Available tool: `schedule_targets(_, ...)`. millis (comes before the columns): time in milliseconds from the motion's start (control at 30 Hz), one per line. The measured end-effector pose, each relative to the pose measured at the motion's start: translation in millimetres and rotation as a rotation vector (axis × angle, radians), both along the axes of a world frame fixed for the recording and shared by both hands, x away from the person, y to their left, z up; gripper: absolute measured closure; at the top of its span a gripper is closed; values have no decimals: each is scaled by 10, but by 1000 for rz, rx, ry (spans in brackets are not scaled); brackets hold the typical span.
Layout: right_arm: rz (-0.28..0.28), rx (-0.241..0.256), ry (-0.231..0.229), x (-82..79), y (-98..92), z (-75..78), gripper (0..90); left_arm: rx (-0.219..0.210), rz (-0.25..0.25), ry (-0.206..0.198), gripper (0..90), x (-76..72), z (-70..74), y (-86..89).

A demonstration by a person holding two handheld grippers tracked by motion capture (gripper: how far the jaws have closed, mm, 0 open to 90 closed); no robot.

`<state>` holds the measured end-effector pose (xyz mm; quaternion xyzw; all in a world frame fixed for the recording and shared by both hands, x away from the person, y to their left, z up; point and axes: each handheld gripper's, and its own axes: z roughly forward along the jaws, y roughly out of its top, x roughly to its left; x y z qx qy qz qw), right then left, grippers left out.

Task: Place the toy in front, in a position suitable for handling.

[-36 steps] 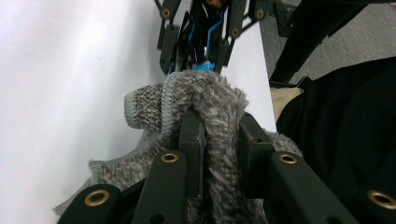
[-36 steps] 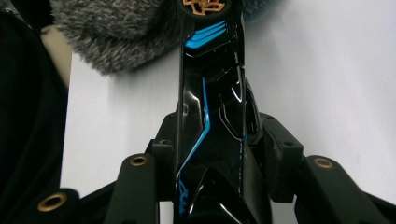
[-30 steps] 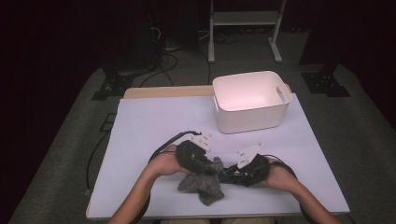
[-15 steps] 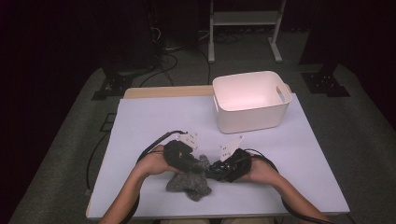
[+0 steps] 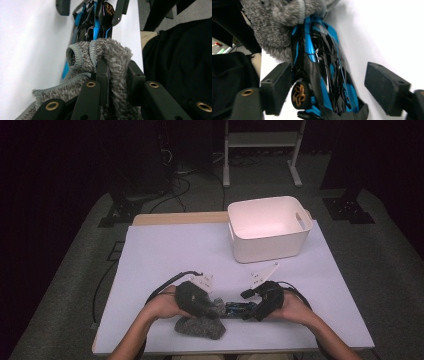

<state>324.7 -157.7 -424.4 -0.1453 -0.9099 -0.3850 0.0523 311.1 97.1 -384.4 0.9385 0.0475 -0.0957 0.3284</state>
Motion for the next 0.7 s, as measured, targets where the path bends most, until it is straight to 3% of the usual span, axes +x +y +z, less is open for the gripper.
schedule_targets(333,55,-59,23,-98,117,-184,156,38,-49,25,755,-145,-125,-35)
schedule_targets(567,73,-80,-24,-157,154,-268,154,45,-55,28,754,-171,-176,-39)
schedule_targets(600,99,-90,-58,-183,157,-258,225,47,-48,22,747,-172,-176,-38)
schedule_targets(633,103,-106,-93,-216,170,-253,228,58,-38,10,747,-161,-178,-37)
schedule_targets(700,101,-115,-109,-231,182,-252,230,46,-34,19,747,-144,-182,-22)
